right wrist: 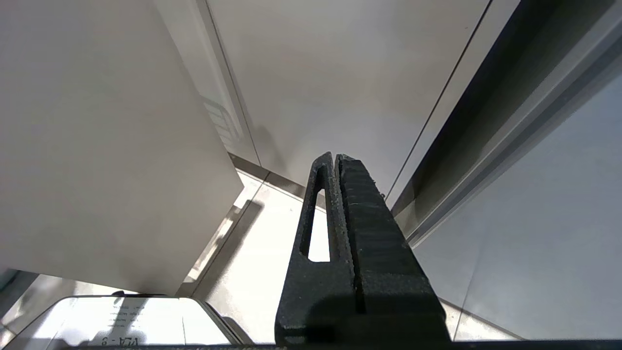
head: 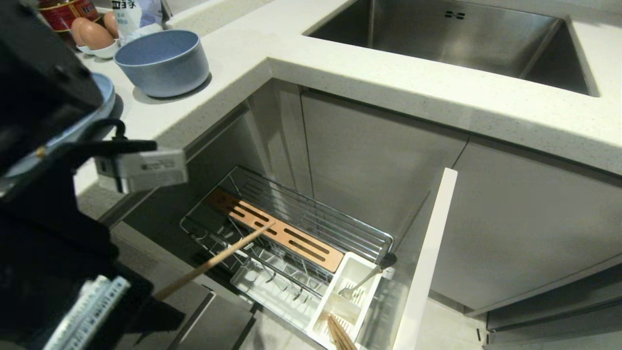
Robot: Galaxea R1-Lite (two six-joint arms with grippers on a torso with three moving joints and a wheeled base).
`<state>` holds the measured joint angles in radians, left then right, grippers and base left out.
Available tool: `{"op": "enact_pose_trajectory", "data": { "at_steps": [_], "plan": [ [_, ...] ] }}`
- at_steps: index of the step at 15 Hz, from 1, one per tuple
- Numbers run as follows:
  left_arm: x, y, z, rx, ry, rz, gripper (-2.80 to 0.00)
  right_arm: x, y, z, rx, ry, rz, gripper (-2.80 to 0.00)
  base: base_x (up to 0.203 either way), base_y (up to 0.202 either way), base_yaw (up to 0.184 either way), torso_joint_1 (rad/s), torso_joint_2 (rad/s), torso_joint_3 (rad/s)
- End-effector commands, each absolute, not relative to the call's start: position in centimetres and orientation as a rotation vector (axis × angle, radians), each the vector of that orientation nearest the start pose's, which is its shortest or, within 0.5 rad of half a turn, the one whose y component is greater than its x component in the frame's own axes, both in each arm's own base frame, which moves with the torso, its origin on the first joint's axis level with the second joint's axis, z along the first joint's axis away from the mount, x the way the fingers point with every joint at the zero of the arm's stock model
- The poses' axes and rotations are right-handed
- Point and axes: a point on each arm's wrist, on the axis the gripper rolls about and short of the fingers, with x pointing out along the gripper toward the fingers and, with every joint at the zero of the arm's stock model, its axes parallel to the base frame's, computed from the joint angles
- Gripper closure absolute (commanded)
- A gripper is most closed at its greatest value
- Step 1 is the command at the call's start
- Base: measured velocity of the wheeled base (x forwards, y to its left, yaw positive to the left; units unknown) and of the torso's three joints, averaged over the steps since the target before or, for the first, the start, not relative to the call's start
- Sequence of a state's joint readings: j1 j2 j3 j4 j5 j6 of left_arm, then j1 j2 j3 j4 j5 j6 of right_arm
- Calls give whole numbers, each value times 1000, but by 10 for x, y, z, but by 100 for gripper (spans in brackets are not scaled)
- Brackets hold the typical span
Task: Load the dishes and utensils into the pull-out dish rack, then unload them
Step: Pick up the chopsticks and place it in the cupboard
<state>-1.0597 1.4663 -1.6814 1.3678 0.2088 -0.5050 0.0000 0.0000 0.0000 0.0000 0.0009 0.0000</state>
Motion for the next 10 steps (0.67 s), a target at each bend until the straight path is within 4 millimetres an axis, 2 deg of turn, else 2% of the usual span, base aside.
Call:
{"op": "enact_pose_trajectory", "data": {
  "at_steps": [1,6,10],
  "plan": [
    [88,-166,293,373,1175,-467,0,-23,0,75,0,0,2,0,0,0,0,0,0,0],
    [94,-201,248,527,1273,-442,0,-23,0,75,0,0,1,0,0,0,0,0,0,0],
    [102,-220,225,590,1294,-524,0,-23,0,75,0,0,2,0,0,0,0,0,0,0]
  ]
}}
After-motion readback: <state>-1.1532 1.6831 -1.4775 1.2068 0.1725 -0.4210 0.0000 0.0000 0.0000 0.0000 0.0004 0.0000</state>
